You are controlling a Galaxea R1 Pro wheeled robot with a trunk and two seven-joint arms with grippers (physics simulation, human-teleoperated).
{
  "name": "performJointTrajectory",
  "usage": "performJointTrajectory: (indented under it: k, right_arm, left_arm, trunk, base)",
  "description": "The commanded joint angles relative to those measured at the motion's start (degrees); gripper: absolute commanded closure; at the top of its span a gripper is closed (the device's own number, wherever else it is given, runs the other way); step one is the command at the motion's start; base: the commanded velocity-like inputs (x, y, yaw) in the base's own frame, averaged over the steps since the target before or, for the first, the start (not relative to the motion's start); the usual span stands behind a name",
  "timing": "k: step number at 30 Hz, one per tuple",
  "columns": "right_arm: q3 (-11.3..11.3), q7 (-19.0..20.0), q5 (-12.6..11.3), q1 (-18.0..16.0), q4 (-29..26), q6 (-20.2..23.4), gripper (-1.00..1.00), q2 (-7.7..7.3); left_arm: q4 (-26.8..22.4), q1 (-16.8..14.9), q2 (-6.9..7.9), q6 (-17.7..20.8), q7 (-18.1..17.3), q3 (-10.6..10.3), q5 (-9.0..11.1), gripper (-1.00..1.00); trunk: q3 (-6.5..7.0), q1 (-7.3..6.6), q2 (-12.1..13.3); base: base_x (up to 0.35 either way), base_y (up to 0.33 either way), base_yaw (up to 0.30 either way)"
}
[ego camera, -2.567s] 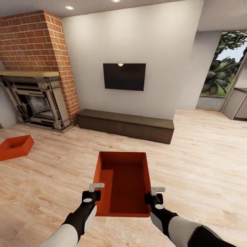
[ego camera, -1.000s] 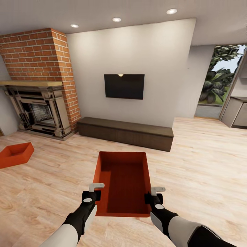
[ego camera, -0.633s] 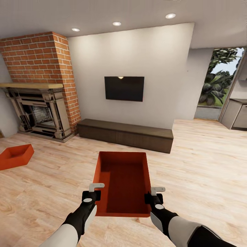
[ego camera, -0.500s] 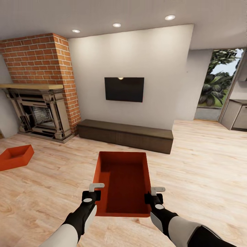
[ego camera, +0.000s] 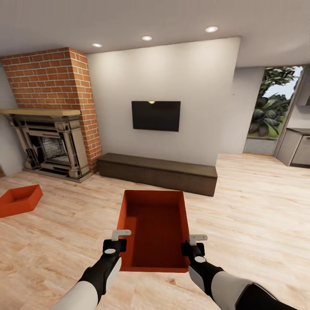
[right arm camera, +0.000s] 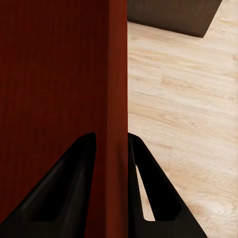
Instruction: Move the two storage containers from the living room to the garage. In the garage, place one container on the floor and stack the other container on top of it (either order is fine).
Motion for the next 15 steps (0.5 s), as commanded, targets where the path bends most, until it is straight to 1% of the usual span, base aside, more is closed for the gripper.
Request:
performJointTrajectory:
  k: [1, 15]
  right_arm:
    - [-0.6, 0.1, 0.6, 0.0, -0.2, -0.1, 1.0, 0.0]
    - [-0.6, 0.1, 0.6, 0.0, -0.2, -0.1, 1.0, 0.04]
  left_arm:
    - [-0.1, 0.0, -0.02, 0.5, 0.3, 4.1, -0.6, 1.0]
    - [0.0, 0.0, -0.02, 0.5, 0.3, 4.1, -0.6, 1.0]
  trunk:
    - [0.01, 0.02, -0.1]
    - [1.31, 0.02, -0.1]
  base:
    - [0.0, 0.0, 0.0]
    - [0.0, 0.0, 0.0]
